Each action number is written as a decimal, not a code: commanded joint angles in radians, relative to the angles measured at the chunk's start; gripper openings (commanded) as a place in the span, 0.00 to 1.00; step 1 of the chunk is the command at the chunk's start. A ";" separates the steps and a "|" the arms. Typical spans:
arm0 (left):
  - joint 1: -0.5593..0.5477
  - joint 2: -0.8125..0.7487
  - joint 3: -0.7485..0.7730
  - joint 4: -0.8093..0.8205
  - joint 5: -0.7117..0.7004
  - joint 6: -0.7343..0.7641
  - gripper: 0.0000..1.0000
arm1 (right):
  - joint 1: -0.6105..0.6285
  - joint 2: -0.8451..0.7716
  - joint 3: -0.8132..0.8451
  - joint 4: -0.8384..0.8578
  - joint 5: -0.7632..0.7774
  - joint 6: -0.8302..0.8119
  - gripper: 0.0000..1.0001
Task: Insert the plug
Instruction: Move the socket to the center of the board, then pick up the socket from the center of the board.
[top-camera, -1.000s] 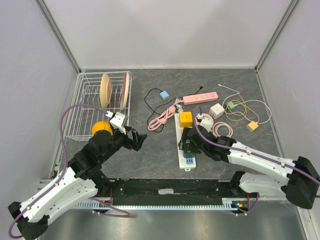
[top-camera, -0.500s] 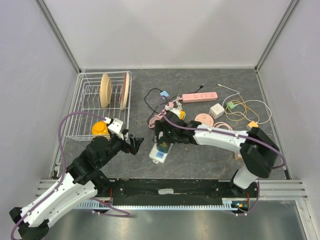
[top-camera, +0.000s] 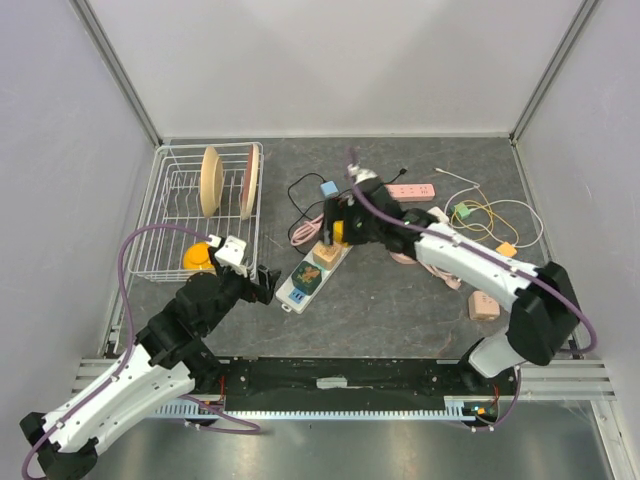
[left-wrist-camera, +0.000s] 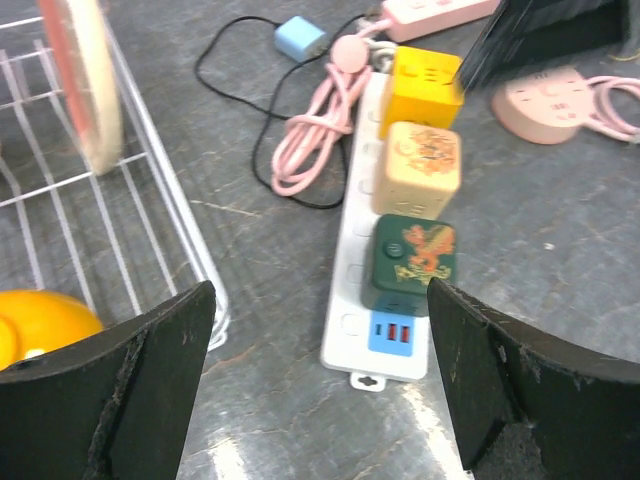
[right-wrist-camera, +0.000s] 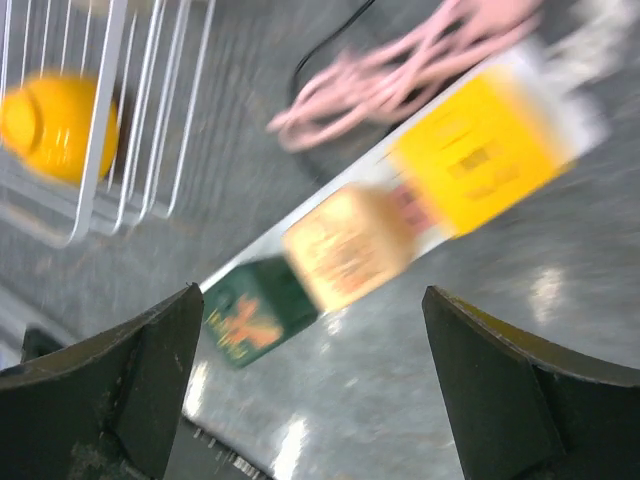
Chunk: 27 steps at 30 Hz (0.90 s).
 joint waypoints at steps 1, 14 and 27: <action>0.006 -0.012 -0.028 0.059 -0.183 0.083 0.93 | -0.205 -0.059 0.027 -0.021 -0.003 -0.175 0.98; 0.010 -0.087 -0.063 0.067 -0.372 0.150 0.93 | -0.442 0.311 0.259 0.119 0.311 0.024 0.98; 0.013 -0.018 -0.058 0.070 -0.343 0.164 0.93 | -0.439 0.502 0.355 0.087 0.432 0.576 0.98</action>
